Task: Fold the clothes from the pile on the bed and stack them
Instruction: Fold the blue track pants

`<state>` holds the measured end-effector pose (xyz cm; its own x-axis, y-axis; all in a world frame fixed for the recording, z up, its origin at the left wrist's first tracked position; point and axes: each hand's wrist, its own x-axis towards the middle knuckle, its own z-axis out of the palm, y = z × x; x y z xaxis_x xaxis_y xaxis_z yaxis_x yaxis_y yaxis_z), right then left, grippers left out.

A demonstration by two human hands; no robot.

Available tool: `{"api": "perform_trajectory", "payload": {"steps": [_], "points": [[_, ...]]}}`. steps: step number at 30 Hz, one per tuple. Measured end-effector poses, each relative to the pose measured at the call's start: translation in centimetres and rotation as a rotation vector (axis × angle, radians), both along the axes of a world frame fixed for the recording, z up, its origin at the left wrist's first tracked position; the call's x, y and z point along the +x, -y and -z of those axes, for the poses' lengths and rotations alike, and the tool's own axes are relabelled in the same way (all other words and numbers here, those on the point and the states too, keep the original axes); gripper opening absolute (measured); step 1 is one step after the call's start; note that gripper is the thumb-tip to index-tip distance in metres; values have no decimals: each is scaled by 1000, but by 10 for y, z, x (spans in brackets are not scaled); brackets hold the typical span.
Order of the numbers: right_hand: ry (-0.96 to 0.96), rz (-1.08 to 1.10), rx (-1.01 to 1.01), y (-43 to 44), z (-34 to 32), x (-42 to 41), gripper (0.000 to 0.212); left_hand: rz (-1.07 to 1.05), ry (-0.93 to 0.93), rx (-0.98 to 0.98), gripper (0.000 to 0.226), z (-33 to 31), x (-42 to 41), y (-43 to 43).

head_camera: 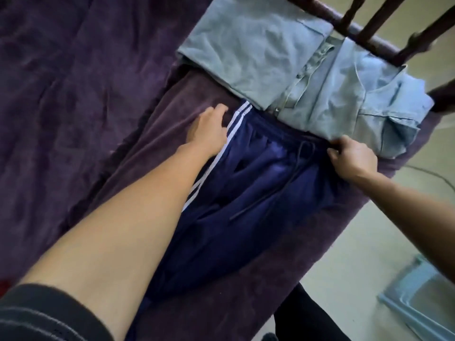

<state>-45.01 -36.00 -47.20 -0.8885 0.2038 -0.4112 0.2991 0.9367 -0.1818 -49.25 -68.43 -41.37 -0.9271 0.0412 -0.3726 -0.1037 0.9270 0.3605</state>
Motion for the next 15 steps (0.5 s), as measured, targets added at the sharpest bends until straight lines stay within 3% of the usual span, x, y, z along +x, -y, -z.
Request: {"api": "perform_trajectory", "payload": {"steps": [6,11,15], "points": [[-233,-471,-50,102,-23,14,37,-269,256,-105,37,4,104,99],[-153,-897,-173,203,-9,32,44,-407,480,-233,42,22,232,156],[-120,-1048,-103,238,35,22,53,-377,547,-376,65,63,308,164]]}}
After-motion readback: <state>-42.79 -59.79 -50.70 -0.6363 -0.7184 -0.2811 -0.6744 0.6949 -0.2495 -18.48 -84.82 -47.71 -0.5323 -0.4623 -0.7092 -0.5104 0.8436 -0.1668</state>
